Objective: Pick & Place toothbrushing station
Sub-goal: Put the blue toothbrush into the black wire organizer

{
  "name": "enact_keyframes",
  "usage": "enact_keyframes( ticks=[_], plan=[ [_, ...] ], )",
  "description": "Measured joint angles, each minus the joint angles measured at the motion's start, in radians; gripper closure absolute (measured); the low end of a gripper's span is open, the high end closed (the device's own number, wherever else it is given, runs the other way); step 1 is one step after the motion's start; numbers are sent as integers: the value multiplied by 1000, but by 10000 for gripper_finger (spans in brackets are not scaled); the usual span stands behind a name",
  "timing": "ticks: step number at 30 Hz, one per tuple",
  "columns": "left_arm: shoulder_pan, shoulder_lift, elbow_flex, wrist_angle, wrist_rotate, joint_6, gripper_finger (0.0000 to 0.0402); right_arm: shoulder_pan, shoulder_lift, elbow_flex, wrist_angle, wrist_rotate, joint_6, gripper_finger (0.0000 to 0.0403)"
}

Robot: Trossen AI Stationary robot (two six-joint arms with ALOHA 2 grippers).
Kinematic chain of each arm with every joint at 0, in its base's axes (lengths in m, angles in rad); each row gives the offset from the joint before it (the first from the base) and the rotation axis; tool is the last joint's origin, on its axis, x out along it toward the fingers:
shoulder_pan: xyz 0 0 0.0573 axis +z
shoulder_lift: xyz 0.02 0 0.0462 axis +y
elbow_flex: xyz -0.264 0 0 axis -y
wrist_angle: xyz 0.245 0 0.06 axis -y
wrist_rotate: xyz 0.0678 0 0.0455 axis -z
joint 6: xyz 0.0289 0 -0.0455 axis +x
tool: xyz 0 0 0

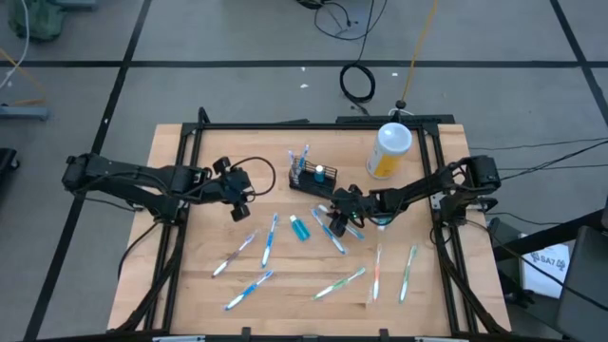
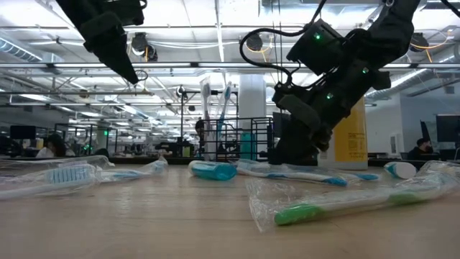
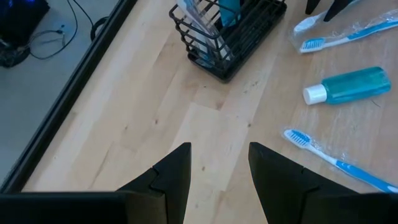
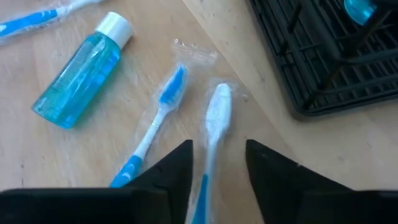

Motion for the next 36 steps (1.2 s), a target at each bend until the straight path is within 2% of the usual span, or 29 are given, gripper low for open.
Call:
enact_keyframes(
  ticks=[7,9,13,19,24,28,32,36],
  plan=[
    [0,0,0,0,0,11,234,0,0,0,-1,-19,0,375],
    [0,0,0,0,0,12,234,0,-8,0,-2,-41,0,392],
    [0,0,0,0,0,13,234,7,-24,1,0,-55,14,386],
    [0,0,0,0,0,19,234,34,-135,0,3,-35,12,396],
    [0,0,0,5,0,36,234,66,-285,0,38,171,-76,394],
    [0,0,0,30,0,49,234,90,-350,0,299,291,-280,395],
    [0,0,0,67,0,83,234,105,-334,1,649,290,-559,395],
    [0,0,0,72,0,90,234,97,-259,1,877,294,-844,395]
  ],
)
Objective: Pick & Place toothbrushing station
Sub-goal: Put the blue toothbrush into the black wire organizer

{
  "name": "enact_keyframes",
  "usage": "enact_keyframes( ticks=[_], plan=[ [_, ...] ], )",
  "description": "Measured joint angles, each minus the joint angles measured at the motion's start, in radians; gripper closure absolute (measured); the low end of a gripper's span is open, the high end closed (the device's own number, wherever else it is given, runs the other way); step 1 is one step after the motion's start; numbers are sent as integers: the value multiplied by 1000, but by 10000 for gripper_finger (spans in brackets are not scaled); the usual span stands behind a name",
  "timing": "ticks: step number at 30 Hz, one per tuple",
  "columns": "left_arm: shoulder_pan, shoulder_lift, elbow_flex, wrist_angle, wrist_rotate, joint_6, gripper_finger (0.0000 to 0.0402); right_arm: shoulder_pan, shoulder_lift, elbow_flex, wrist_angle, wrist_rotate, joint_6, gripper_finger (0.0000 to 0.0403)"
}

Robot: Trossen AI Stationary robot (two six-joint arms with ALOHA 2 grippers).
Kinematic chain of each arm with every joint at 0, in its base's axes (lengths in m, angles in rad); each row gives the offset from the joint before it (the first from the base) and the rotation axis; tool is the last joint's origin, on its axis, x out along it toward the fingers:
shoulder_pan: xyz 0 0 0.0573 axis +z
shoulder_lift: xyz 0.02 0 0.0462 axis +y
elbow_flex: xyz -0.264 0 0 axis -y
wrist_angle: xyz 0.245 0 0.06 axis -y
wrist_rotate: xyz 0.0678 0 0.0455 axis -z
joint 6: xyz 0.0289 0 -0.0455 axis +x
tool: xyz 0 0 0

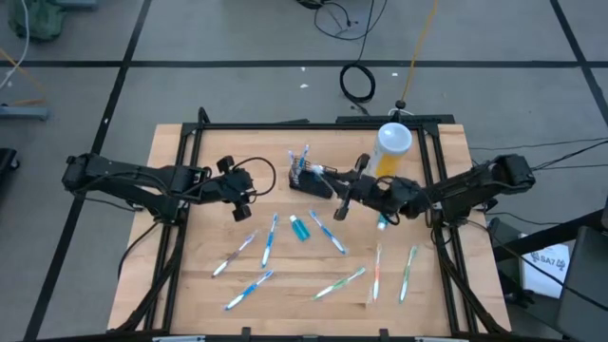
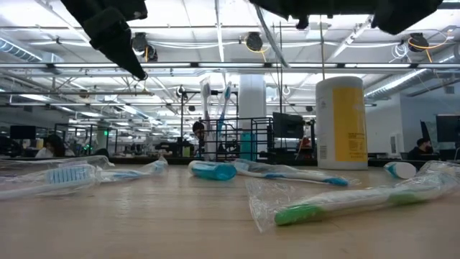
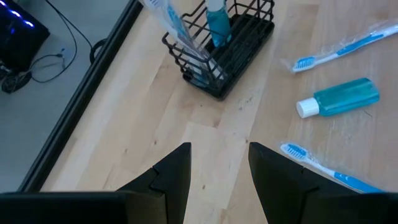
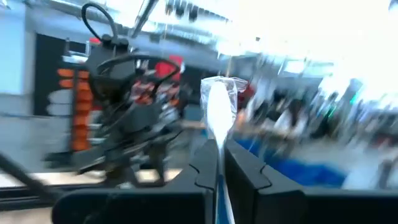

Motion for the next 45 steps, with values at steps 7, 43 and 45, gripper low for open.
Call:
enact_keyframes(
  ticks=[7,43,45],
  plan=[
    [0,0,0,1,0,0,234,-102,192,0,344,-3,-161,394],
    [0,0,0,3,1,26,234,-192,388,0,427,144,16,394],
    [0,0,0,4,1,26,234,-196,388,0,427,122,27,394]
  ],
)
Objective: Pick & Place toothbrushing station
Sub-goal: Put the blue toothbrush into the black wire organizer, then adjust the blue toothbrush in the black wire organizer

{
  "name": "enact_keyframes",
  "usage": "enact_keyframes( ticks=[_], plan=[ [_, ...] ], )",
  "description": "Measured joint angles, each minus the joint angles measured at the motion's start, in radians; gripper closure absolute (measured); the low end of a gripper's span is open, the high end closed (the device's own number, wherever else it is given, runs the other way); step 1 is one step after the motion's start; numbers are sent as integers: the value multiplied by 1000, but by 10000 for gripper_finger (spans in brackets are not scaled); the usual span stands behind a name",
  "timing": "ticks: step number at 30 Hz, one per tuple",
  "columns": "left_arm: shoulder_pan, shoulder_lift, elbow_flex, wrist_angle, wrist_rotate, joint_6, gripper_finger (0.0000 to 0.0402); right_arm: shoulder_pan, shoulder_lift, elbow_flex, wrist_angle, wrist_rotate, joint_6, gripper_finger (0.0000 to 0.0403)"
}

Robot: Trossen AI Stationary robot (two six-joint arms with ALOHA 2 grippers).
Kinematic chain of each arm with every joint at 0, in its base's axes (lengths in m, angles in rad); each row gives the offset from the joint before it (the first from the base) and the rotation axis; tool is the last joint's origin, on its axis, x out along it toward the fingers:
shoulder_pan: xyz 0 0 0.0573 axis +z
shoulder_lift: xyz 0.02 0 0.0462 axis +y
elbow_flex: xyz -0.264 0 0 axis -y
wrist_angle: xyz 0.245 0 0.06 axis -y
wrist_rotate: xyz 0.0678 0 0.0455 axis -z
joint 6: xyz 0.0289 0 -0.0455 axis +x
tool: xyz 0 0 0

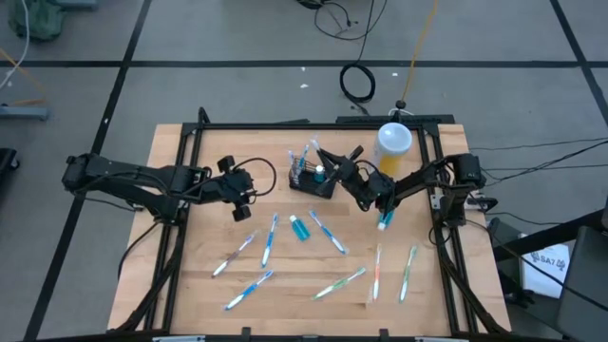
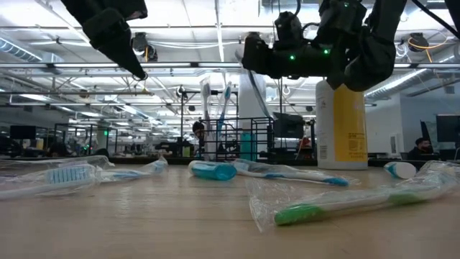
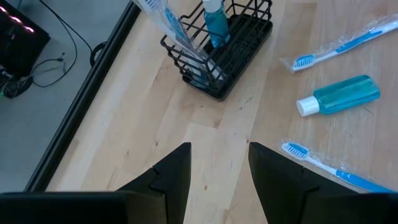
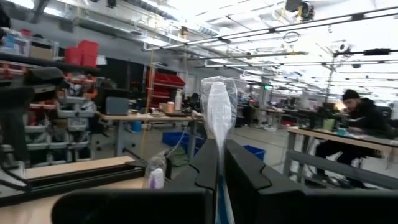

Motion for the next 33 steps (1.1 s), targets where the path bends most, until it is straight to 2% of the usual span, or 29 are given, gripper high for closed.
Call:
enact_keyframes(
  ticks=[8,12,16,21,33],
  plan=[
    [0,0,0,2,0,2,234,-64,0,10,-1,-25,114,394],
    [0,0,0,20,0,23,234,-84,0,10,-66,-26,192,394],
    [0,0,0,22,0,27,234,-84,0,10,-67,-62,186,390],
    [0,0,0,22,0,28,234,-75,0,10,-66,-73,112,365],
    [0,0,0,22,0,30,234,-75,0,11,-67,-70,109,300]
  ],
)
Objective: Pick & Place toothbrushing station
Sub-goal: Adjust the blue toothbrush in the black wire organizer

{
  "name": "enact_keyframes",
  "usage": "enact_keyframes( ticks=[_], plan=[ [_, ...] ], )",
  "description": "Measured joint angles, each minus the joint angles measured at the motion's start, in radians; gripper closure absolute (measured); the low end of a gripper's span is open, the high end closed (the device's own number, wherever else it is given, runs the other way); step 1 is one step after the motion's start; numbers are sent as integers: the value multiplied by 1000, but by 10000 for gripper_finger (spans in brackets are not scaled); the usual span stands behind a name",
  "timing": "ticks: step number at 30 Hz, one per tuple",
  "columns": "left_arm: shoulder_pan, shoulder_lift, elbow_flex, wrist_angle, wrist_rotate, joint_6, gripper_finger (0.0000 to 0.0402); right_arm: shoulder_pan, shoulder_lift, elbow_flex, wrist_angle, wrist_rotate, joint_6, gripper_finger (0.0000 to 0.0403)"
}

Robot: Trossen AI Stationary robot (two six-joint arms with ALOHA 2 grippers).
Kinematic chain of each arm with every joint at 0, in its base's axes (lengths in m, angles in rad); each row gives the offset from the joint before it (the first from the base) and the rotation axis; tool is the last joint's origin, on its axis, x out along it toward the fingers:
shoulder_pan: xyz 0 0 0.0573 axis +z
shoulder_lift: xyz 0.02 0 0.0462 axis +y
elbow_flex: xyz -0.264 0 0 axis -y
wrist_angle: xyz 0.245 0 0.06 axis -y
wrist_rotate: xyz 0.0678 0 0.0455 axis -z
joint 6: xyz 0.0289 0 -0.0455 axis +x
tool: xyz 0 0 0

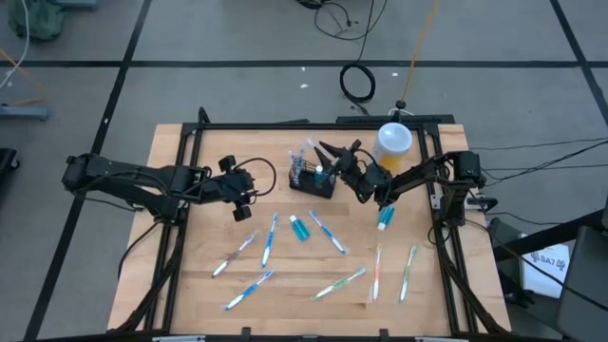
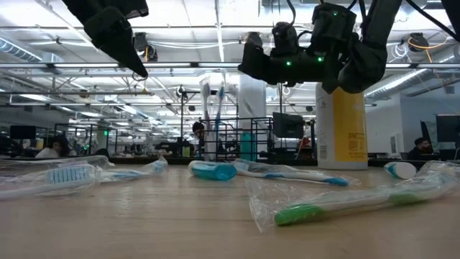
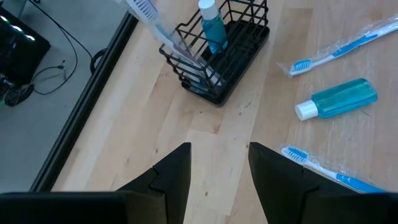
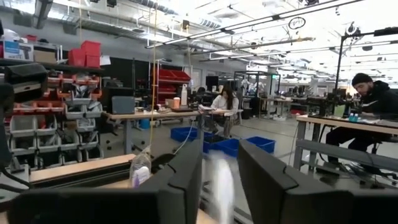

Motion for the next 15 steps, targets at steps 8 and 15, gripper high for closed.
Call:
enact_keyframes(
  ticks=[8,15],
  plan=[
    [0,0,0,0,0,0,234,0,0,0,0,0,0,254],
    [0,0,0,0,0,0,234,1,-72,0,-91,-6,-15,213]
  ],
)
